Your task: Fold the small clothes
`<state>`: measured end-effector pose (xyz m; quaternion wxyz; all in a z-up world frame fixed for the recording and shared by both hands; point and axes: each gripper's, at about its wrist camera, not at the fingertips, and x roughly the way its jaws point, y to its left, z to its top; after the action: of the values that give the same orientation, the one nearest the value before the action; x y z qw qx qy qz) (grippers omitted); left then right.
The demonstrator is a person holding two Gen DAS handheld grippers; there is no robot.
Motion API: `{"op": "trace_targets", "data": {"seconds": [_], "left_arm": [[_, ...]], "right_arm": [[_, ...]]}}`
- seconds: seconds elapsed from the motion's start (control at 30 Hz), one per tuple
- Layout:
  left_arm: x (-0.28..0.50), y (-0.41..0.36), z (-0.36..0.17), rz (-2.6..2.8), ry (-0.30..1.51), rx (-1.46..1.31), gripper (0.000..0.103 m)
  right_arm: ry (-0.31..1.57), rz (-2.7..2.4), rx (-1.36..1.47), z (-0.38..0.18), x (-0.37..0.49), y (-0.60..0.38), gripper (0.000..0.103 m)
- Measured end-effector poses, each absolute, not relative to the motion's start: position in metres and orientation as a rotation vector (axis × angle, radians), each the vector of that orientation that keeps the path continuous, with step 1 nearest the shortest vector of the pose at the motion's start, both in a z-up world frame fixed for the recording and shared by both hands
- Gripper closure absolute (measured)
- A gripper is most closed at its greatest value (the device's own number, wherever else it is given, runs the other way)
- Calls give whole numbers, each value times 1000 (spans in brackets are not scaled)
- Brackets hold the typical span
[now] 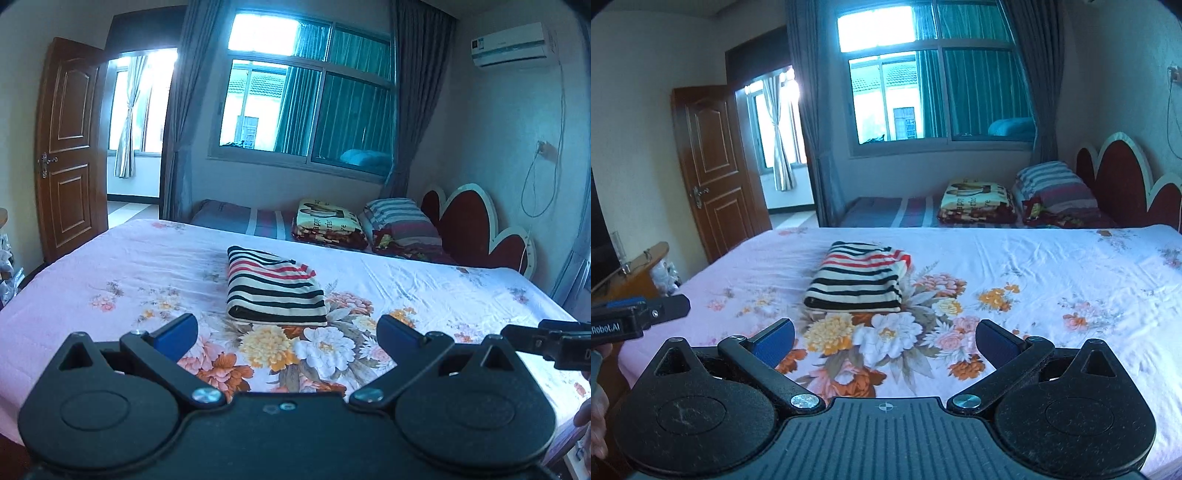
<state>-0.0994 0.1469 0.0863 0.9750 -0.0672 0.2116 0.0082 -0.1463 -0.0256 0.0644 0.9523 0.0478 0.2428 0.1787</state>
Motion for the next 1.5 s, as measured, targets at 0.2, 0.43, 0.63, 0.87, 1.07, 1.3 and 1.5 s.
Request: {"op": "trace_targets", "data": {"seconds": [0.2,0.43,0.63,0.87,1.07,1.3,1.5], "left_arm": [[-110,144,85,9,427,-107,1],[-114,147,83,14,432,-108,1],[-115,144,85,6,424,-99,1],[-115,143,86,6,413,-96,1],[-118,143,85,13,411,-89,1],[-119,143,87,15,406,-75,1],[-118,140,88,2,400,-62,1]], "right_arm": [[490,388,75,63,-157,-16,0],[501,400,76,60,-160,-16,0],[500,393,79,60,-162,-19,0],[491,388,85,62,-163,-22,0],[491,389,85,62,-164,-22,0],[489,388,108,60,-165,-26,0],[489,377,113,58,-163,-29,0]]}}
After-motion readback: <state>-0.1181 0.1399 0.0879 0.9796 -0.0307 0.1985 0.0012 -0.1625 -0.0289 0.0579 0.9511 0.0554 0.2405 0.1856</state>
